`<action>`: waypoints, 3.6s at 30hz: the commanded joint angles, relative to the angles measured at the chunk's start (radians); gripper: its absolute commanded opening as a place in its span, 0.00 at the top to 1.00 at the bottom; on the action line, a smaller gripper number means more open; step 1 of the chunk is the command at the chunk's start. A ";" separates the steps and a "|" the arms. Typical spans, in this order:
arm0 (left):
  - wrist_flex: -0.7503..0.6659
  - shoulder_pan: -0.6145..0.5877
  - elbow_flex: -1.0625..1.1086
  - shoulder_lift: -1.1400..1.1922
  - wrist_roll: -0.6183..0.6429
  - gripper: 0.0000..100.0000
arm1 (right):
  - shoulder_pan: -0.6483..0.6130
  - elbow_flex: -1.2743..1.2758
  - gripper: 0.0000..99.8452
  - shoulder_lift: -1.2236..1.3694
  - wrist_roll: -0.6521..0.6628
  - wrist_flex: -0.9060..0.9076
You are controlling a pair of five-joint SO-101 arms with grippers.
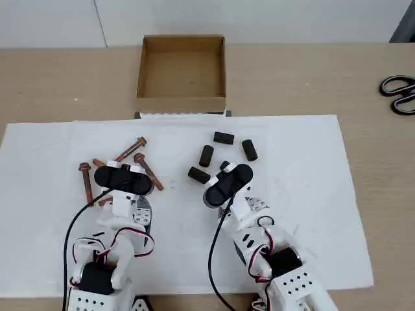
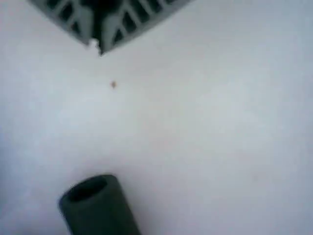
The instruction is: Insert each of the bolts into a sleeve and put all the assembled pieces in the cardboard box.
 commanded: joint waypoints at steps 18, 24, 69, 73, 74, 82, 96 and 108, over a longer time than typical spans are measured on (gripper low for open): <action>-0.021 -0.005 -0.039 -0.011 -0.002 0.99 | -0.001 -0.040 1.00 -0.007 0.011 -0.019; -0.021 -0.005 -0.039 -0.011 -0.002 0.99 | -0.002 -0.040 1.00 -0.007 0.014 -0.019; -0.052 0.091 -0.030 -0.011 -0.005 0.99 | 0.541 -0.041 1.00 -0.007 0.009 -0.019; -0.072 0.138 -0.021 -0.011 -0.005 0.99 | 0.539 -0.046 1.00 -0.007 0.008 -0.002; -0.074 0.157 -0.021 -0.011 -0.005 0.99 | 0.539 -0.055 1.00 -0.007 0.008 0.016; -0.072 0.046 -0.071 -0.011 -0.008 0.99 | 0.535 -0.338 1.00 0.001 -0.152 0.234; -0.061 -0.166 -0.243 -0.008 -0.281 0.99 | 0.486 -0.431 1.00 -0.004 -0.150 0.366; -0.008 -0.193 -0.372 -0.002 -0.072 0.99 | 0.417 -0.675 1.00 0.005 -0.155 0.550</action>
